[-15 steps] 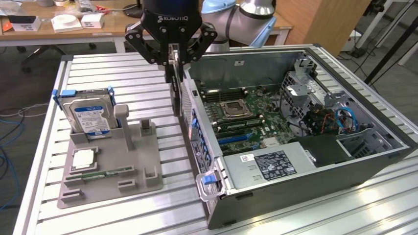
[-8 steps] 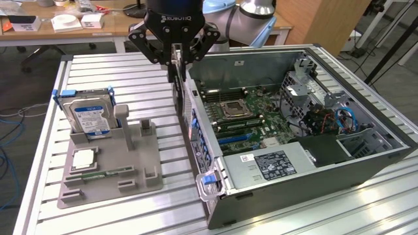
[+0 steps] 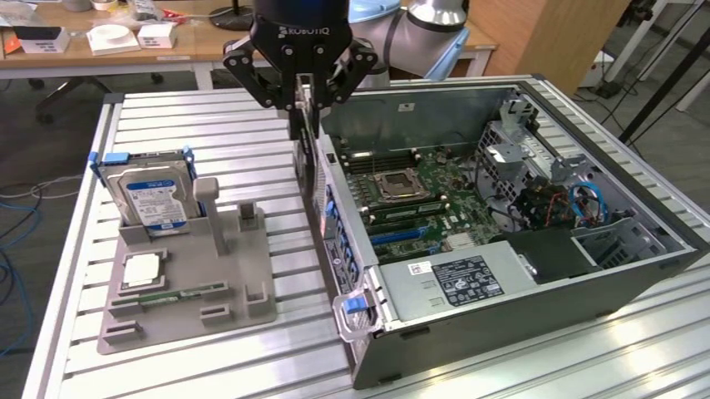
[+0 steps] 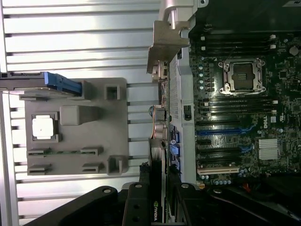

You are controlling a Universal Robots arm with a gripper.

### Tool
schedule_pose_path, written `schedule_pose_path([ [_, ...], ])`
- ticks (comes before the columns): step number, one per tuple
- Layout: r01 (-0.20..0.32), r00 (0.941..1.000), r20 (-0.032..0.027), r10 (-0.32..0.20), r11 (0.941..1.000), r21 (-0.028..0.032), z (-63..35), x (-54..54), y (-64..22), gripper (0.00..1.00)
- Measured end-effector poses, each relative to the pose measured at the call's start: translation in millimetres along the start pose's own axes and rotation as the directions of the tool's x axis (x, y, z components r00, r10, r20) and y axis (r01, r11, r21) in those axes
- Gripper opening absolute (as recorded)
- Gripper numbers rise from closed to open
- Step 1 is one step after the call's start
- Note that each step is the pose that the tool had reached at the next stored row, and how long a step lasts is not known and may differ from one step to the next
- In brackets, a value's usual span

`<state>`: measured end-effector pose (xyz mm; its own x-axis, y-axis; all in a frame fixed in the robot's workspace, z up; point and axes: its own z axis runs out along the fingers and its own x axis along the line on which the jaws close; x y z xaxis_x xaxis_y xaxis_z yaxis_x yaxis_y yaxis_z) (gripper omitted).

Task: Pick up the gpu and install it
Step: 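Pick up the gpu and move the gpu toward the slot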

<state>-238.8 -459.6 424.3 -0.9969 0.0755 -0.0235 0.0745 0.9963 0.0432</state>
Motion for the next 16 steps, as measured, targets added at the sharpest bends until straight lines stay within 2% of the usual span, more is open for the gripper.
schedule_pose_path([
  [16,0.0,1.0,0.0,0.0,1.0,0.0,0.2,-6.7,0.5,0.26],
])
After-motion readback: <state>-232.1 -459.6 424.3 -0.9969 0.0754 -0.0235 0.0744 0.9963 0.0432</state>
